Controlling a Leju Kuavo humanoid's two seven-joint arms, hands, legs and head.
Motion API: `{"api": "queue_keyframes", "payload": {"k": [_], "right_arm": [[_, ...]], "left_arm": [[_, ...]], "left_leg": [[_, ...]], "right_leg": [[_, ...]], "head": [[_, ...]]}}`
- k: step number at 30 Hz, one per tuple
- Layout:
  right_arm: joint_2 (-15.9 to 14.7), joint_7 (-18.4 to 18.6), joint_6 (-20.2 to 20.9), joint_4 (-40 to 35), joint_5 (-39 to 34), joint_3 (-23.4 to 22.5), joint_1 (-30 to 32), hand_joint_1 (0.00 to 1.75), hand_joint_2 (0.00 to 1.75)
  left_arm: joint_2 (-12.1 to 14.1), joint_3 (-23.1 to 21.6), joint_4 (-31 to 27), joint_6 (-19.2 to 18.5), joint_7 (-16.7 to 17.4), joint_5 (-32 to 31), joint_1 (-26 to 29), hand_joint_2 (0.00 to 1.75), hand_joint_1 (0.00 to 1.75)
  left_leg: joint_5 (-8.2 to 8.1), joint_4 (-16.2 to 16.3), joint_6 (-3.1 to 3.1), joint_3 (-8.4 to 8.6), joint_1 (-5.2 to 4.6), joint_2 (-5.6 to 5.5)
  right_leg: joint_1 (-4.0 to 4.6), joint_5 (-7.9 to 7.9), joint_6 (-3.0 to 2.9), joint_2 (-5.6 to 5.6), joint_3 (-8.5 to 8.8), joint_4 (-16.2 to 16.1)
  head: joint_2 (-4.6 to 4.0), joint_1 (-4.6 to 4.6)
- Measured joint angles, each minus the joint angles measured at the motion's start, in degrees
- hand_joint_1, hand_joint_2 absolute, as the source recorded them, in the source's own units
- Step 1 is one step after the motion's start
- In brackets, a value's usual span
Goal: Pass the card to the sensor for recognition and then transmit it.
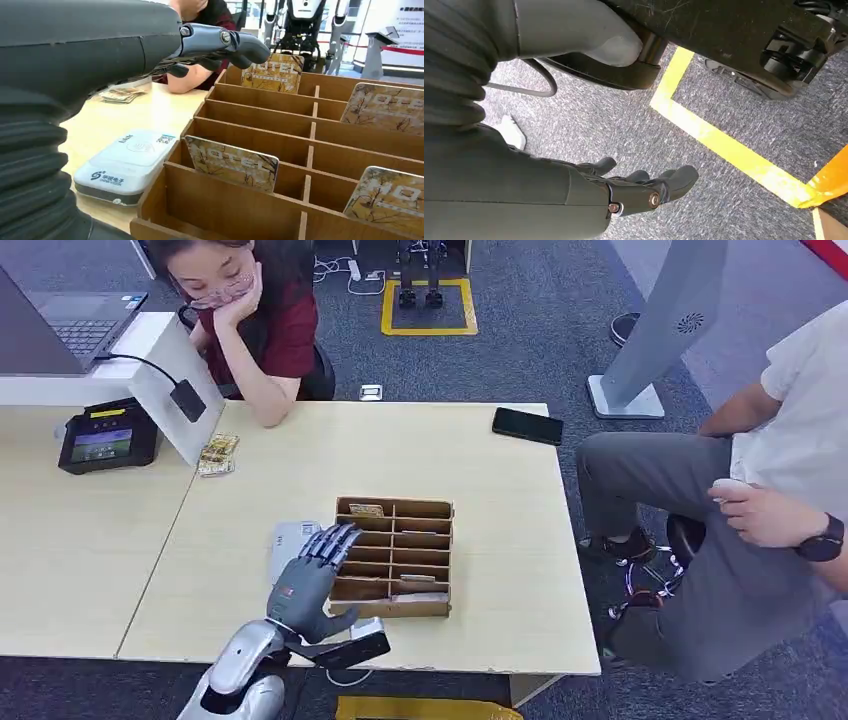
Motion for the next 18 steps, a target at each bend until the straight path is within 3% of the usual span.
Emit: {"api": "queue_keyframes", "payload": {"k": [14,15,16,17,18], "right_arm": [[0.0,0.0,0.0,0.0,0.0,0.0,0.0,0.0,1.75],[0.0,0.0,0.0,0.0,0.0,0.0,0.0,0.0,1.75],[0.0,0.0,0.0,0.0,0.0,0.0,0.0,0.0,1.75],[0.0,0.0,0.0,0.0,0.0,0.0,0.0,0.0,1.75],[0.0,0.0,0.0,0.0,0.0,0.0,0.0,0.0,1.75]], "left_arm": [[0.7,-0.6,0.0,0.0,0.0,0.2,0.0,1.75,0.0],[0.7,-0.7,0.0,0.0,0.0,0.2,0.0,1.75,0.14],[0.7,-0.8,0.0,0.0,0.0,0.2,0.0,1.75,0.54],[0.7,-0.9,0.0,0.0,0.0,0.3,0.0,1.75,1.34],[0.8,-0.9,0.0,-0.3,0.0,0.4,0.0,1.75,1.34]], "left_leg": [[0.0,0.0,0.0,0.0,0.0,0.0],[0.0,0.0,0.0,0.0,0.0,0.0],[0.0,0.0,0.0,0.0,0.0,0.0],[0.0,0.0,0.0,0.0,0.0,0.0],[0.0,0.0,0.0,0.0,0.0,0.0]], "right_leg": [[0.0,0.0,0.0,0.0,0.0,0.0],[0.0,0.0,0.0,0.0,0.0,0.0],[0.0,0.0,0.0,0.0,0.0,0.0],[0.0,0.0,0.0,0.0,0.0,0.0],[0.0,0.0,0.0,0.0,0.0,0.0]], "head": [[0.0,0.0],[0.0,0.0],[0.0,0.0],[0.0,0.0],[0.0,0.0]]}}
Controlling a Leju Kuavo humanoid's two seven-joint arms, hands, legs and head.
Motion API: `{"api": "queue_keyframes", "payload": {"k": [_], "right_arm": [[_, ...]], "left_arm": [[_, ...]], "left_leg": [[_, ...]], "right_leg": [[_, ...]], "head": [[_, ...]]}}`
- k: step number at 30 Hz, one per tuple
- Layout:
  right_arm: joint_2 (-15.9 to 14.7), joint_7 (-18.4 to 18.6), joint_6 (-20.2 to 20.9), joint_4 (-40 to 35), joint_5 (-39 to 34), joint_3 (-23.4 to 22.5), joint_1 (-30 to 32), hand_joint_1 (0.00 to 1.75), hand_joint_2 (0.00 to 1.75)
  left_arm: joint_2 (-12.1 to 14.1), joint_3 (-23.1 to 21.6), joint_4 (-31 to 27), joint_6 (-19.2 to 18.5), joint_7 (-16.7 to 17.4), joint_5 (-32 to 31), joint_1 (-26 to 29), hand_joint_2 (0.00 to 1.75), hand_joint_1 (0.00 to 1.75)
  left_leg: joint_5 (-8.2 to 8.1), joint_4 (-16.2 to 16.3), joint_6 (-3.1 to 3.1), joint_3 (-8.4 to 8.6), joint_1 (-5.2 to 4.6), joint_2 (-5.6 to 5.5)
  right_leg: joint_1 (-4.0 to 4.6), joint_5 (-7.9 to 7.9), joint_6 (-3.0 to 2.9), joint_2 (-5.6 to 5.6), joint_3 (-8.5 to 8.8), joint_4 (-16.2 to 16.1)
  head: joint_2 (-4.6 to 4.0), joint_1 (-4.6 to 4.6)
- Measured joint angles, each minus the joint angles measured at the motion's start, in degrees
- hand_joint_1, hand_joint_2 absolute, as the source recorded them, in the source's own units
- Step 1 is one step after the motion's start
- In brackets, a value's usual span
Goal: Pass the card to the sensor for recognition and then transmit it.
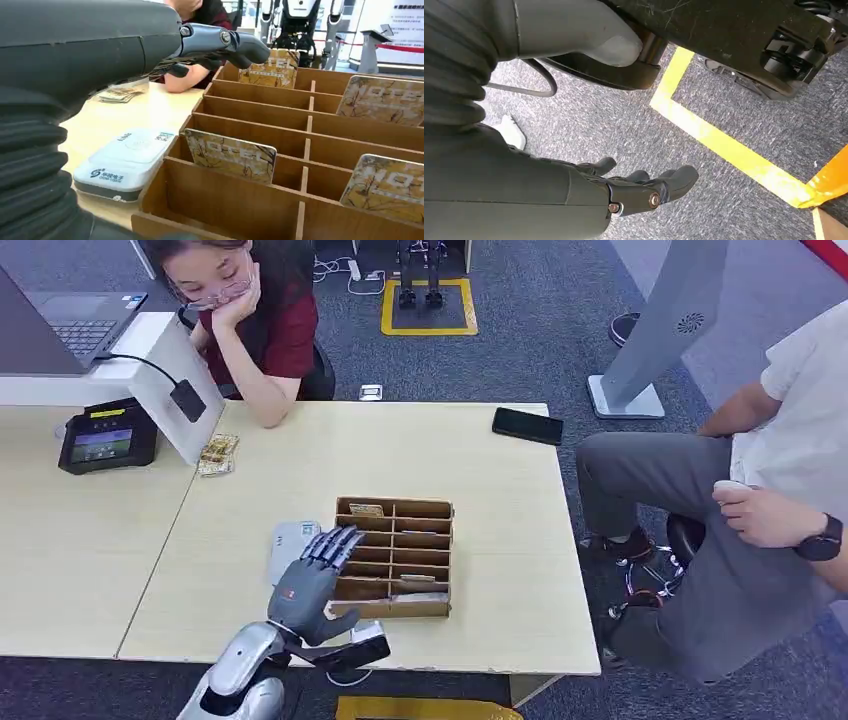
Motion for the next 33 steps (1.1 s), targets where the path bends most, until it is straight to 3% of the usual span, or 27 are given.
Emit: {"api": "queue_keyframes", "payload": {"k": [9,11,14,16,22,24,33], "right_arm": [[0.0,0.0,0.0,0.0,0.0,0.1,0.0,0.0,1.75],[0.0,0.0,0.0,0.0,0.0,0.1,0.0,0.0,1.75],[0.0,0.0,0.0,0.0,0.0,0.1,0.0,0.0,1.75],[0.0,0.0,0.0,0.0,0.0,0.1,0.0,0.0,1.75],[0.0,0.0,0.0,0.0,0.0,0.1,0.0,0.0,1.75],[0.0,0.0,0.0,0.0,0.0,0.1,0.0,0.0,1.75],[0.0,0.0,0.0,0.0,0.0,0.1,0.0,0.0,1.75]], "left_arm": [[1.0,-0.3,0.5,-0.6,0.0,0.2,0.0,1.75,1.34],[1.2,-0.3,0.5,-0.6,0.0,0.2,-0.2,1.75,1.64],[1.3,-0.4,0.5,-0.6,0.0,0.3,-0.3,1.75,1.57],[1.3,-0.4,0.6,-0.6,-0.1,0.5,-0.3,1.75,1.75],[1.5,-0.6,0.8,-0.6,-0.1,1.0,-0.3,1.75,1.75],[1.5,-0.8,0.8,-0.6,-0.1,1.0,-0.3,1.75,1.66],[1.8,-1.3,0.9,-0.5,-0.1,1.3,-0.3,1.75,1.75]], "left_leg": [[0.0,0.0,0.0,0.0,0.0,0.0],[0.0,0.0,0.0,0.0,0.0,0.0],[0.0,0.0,0.0,0.01,0.0,0.01],[0.0,0.0,0.0,0.0,0.0,0.01],[0.0,0.0,0.0,0.0,0.0,0.01],[0.0,0.0,0.0,0.0,0.0,0.0],[0.0,0.0,0.0,0.0,0.0,0.0]], "right_leg": [[0.0,0.0,0.0,0.0,-0.01,0.0],[0.0,0.0,0.0,0.0,0.0,0.0],[0.0,0.0,0.0,0.01,0.0,0.0],[0.0,0.0,0.0,0.01,0.0,0.0],[0.0,0.0,0.0,0.01,0.0,0.0],[0.0,0.0,0.0,0.01,0.0,0.0],[0.0,0.0,0.0,0.01,0.0,0.0]], "head": [[0.0,0.0],[0.0,0.0],[0.0,0.0],[0.0,0.0],[0.0,0.0],[0.0,0.0],[0.0,0.0]]}}
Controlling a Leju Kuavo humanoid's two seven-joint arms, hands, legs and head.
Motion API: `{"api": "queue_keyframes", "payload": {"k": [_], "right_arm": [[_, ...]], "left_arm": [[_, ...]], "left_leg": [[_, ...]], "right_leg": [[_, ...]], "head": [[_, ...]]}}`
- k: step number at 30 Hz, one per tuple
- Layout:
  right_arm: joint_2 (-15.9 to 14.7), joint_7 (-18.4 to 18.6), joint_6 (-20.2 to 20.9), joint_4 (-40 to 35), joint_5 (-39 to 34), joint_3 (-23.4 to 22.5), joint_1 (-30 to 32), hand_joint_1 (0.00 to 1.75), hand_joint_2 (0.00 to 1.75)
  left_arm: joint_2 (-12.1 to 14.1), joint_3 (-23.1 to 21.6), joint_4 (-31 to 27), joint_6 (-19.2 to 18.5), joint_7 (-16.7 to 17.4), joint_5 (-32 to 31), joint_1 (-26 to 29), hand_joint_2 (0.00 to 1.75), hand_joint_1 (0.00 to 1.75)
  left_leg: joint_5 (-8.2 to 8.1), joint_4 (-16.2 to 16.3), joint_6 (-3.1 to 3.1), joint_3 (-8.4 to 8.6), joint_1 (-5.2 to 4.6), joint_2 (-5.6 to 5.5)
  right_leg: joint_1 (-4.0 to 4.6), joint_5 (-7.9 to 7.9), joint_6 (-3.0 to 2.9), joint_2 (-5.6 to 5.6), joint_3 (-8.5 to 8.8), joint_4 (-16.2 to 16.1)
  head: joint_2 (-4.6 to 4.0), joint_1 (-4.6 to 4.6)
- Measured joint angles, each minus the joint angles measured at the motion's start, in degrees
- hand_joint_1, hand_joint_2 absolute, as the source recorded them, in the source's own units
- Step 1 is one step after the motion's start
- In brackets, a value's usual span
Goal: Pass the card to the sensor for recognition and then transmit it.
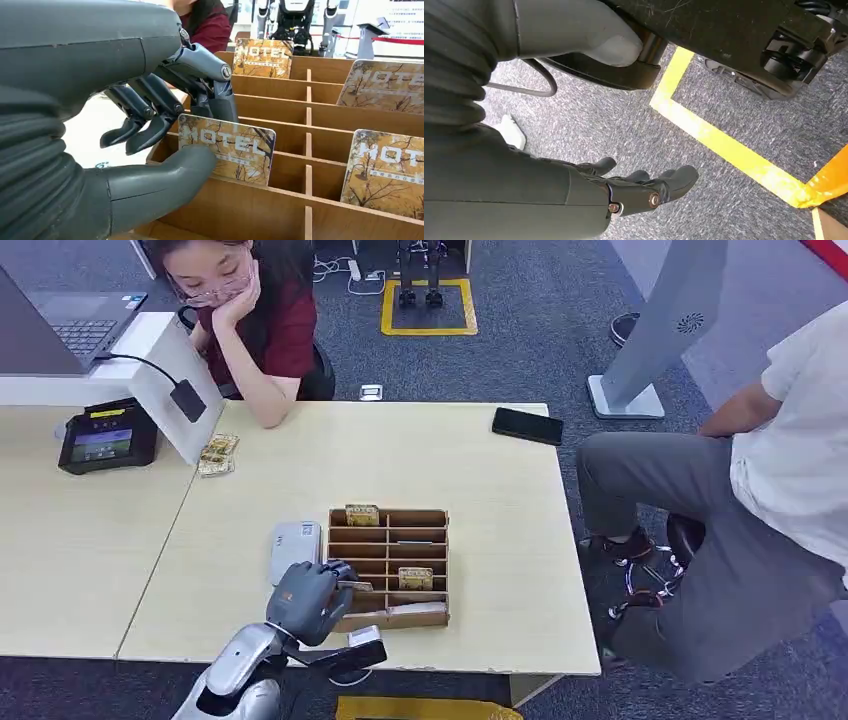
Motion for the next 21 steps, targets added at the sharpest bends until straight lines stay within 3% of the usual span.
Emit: {"api": "queue_keyframes", "payload": {"k": [5,9,15,21], "right_arm": [[0.0,-0.1,0.0,0.0,0.0,0.0,0.0,0.0,1.75],[-0.2,-0.5,0.0,0.0,0.0,0.2,0.1,0.0,1.75],[-0.5,-1.1,0.0,0.1,0.0,0.4,0.2,0.0,1.75],[-0.7,-1.1,0.2,0.2,0.0,0.4,0.2,0.0,1.75]], "left_arm": [[0.5,0.0,-0.4,0.3,-2.7,5.1,-0.3,1.75,1.75],[4.7,0.0,-7.9,-3.3,-6.5,15.6,-3.8,1.75,1.75],[13.7,2.3,-18.4,-11.4,-5.7,26.7,-17.1,1.75,1.75],[18.9,7.2,-23.2,-19.5,-2.5,29.5,-30.1,1.75,1.75]], "left_leg": [[0.01,0.0,0.0,0.0,0.0,0.0],[0.05,0.0,-0.01,-0.04,0.03,-0.02],[0.26,0.0,-0.16,-0.12,0.1,-0.04],[0.29,0.0,-0.19,-0.13,0.13,-0.01]], "right_leg": [[0.0,0.0,0.0,0.0,-0.01,0.0],[0.03,0.02,-0.02,-0.03,-0.05,0.0],[0.09,0.16,-0.22,-0.06,-0.12,0.1],[0.13,0.18,-0.25,-0.02,-0.15,0.1]], "head": [[-0.02,0.0],[0.0,0.0],[0.0,0.0],[0.0,0.06]]}}
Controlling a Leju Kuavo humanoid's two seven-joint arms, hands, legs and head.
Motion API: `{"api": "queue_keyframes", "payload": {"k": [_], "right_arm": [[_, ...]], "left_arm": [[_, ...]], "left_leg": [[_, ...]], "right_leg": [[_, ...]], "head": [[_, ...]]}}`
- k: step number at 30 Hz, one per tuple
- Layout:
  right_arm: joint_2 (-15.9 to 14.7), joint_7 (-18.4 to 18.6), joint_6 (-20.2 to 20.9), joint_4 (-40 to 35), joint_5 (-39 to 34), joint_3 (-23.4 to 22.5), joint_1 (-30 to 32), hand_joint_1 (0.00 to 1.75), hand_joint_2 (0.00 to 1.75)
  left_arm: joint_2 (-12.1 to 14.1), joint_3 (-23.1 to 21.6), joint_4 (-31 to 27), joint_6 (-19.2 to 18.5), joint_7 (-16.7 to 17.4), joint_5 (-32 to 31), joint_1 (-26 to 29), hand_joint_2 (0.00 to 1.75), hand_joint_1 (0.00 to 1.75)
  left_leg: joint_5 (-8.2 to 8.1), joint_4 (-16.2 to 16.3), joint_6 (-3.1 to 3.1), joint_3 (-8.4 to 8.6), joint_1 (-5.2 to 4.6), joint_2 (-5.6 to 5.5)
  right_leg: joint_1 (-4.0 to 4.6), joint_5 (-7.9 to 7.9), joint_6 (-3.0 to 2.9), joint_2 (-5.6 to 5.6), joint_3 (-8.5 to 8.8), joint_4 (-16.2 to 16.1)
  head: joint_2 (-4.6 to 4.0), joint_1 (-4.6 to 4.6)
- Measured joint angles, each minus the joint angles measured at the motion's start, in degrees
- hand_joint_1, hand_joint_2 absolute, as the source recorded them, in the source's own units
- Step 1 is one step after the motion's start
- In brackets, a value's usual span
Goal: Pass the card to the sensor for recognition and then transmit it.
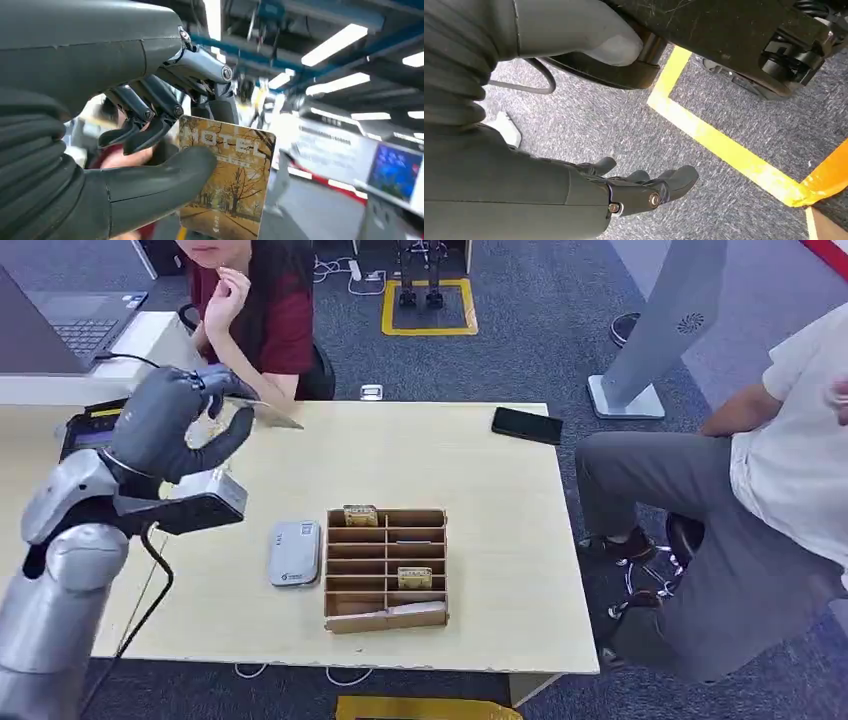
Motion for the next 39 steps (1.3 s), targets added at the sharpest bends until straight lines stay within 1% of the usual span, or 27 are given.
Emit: {"api": "queue_keyframes", "payload": {"k": [2,5,8,10,12,13,14,16,17,18,20,22,25,28,33,36,39], "right_arm": [[0.0,0.0,0.0,0.0,0.0,0.0,0.0,0.0,1.75],[0.0,0.0,0.0,0.1,0.0,0.0,0.0,0.0,1.75],[0.0,0.0,0.0,0.1,0.0,0.0,-0.1,0.0,1.75],[0.0,0.0,0.0,0.1,0.0,0.0,-0.1,0.0,1.75],[0.0,-0.1,0.0,0.1,0.0,0.0,-0.1,0.0,1.75],[0.0,0.0,-0.1,0.1,0.0,0.2,-0.1,0.0,1.75],[0.0,0.0,-0.1,0.1,0.0,0.6,-0.1,0.0,1.75],[0.0,0.4,-0.3,0.1,0.0,2.0,-0.4,0.0,1.75],[0.0,0.7,-0.3,0.1,0.0,2.9,-0.7,0.0,1.75],[0.0,1.3,-0.1,0.1,0.1,4.0,-1.0,0.0,1.75],[0.2,2.4,1.0,0.1,0.1,6.2,-1.9,0.0,1.75],[0.2,3.4,2.4,0.0,0.1,8.1,-3.0,0.0,1.75],[0.1,3.5,3.2,-0.4,-0.7,9.6,-4.2,0.0,1.75],[0.1,3.0,3.3,-0.4,-1.2,10.5,-4.6,0.0,1.75],[-0.1,3.2,3.5,-0.4,-0.8,11.5,-4.7,0.0,1.75],[-0.2,3.1,3.7,-0.4,-0.9,11.9,-4.7,0.0,1.75],[-0.6,2.7,3.7,-0.4,-1.4,11.9,-4.7,0.0,1.75]], "left_arm": [[1.1,0.9,-0.7,-0.5,0.6,0.4,-2.4,1.75,1.75],[2.0,1.1,-1.4,-0.6,0.7,0.2,-3.8,1.75,1.75],[3.0,1.1,-1.5,-0.4,1.7,0.2,-4.8,1.75,1.75],[3.2,1.1,-1.5,0.6,1.9,-0.9,-4.6,1.75,1.75],[3.2,1.1,-1.5,2.4,2.8,-3.0,-4.0,1.75,1.75],[3.1,1.1,-1.4,4.1,3.9,-5.3,-3.4,1.75,1.75],[2.7,1.1,-1.2,6.3,5.3,-8.9,-2.7,1.75,1.75],[0.9,1.1,-0.4,10.8,9.6,-19.3,-1.2,1.75,1.75],[0.0,1.1,0.3,12.4,11.6,-24.2,-0.2,1.75,1.75],[-1.0,1.3,1.2,13.4,12.6,-27.2,0.9,1.75,1.75],[-2.8,2.8,3.4,14.4,12.6,-29.8,2.8,1.75,1.75],[-4.4,5.5,6.3,15.4,12.4,-32.5,3.7,1.75,1.75],[-6.9,10.4,10.0,15.7,10.0,-35.3,4.1,1.75,1.75],[-9.0,14.5,11.8,15.3,8.4,-37.6,4.4,1.75,1.75],[-10.3,18.6,13.9,15.1,7.5,-38.2,4.4,1.75,1.75],[-10.9,19.7,14.9,15.0,7.1,-38.2,4.4,1.75,1.75],[-11.9,19.8,15.7,14.8,6.9,-39.2,4.4,1.75,1.75]], "left_leg": [[-0.01,0.0,0.01,0.07,0.0,0.02],[-0.01,0.0,0.01,0.01,-0.02,0.01],[-0.01,0.0,0.01,0.02,-0.03,0.02],[-0.01,0.0,0.01,0.01,-0.05,0.02],[-0.01,0.0,0.01,0.02,-0.06,0.02],[-0.01,0.0,0.01,0.03,-0.07,0.02],[-0.01,0.0,0.01,0.02,-0.07,0.02],[-0.01,0.0,0.01,0.0,-0.07,0.01],[-0.01,0.0,0.01,0.0,-0.07,0.0],[-0.01,0.0,0.01,0.0,-0.07,0.02],[-0.01,0.0,0.01,0.0,-0.07,0.06],[-0.01,0.0,0.01,0.0,-0.06,0.13],[0.0,0.0,0.0,0.01,-0.05,0.12],[0.0,0.0,0.0,0.0,-0.04,0.1],[-0.01,0.0,0.0,-0.02,-0.03,0.13],[-0.01,0.0,0.0,-0.02,-0.05,0.11],[-0.01,0.0,0.01,-0.03,-0.05,0.09]], "right_leg": [[-0.08,0.0,0.0,0.03,0.01,0.0],[-0.04,-0.01,0.0,0.02,-0.01,0.0],[-0.07,-0.01,0.01,0.03,-0.01,0.0],[-0.06,-0.01,0.01,0.03,-0.01,0.0],[-0.06,-0.01,0.01,0.03,-0.01,0.0],[-0.06,-0.01,0.01,0.03,-0.01,0.0],[-0.06,-0.01,0.01,0.03,-0.02,0.0],[-0.07,-0.01,0.01,0.02,0.01,0.0],[-0.08,-0.01,0.01,0.02,0.02,0.0],[-0.08,0.0,0.01,0.03,0.01,0.0],[-0.08,0.02,0.02,0.09,0.0,0.0],[-0.08,0.07,0.03,0.16,-0.02,0.0],[-0.08,0.07,0.03,0.17,-0.02,0.0],[-0.07,0.06,0.03,0.17,-0.03,0.0],[-0.06,0.06,0.03,0.18,-0.06,0.0],[-0.06,0.06,0.03,0.17,-0.07,0.0],[-0.06,0.06,0.03,0.16,-0.06,0.0]], "head": [[0.0,-0.06],[0.0,-0.04],[0.0,-0.04],[0.0,-0.06],[0.0,-0.06],[0.0,-0.04],[0.0,-0.07],[0.0,-0.02],[0.0,-0.04],[0.0,-0.02],[0.0,-0.02],[0.0,-0.04],[0.0,-0.02],[0.0,-0.04],[0.0,-0.04],[0.0,-0.04],[0.0,-0.04]]}}
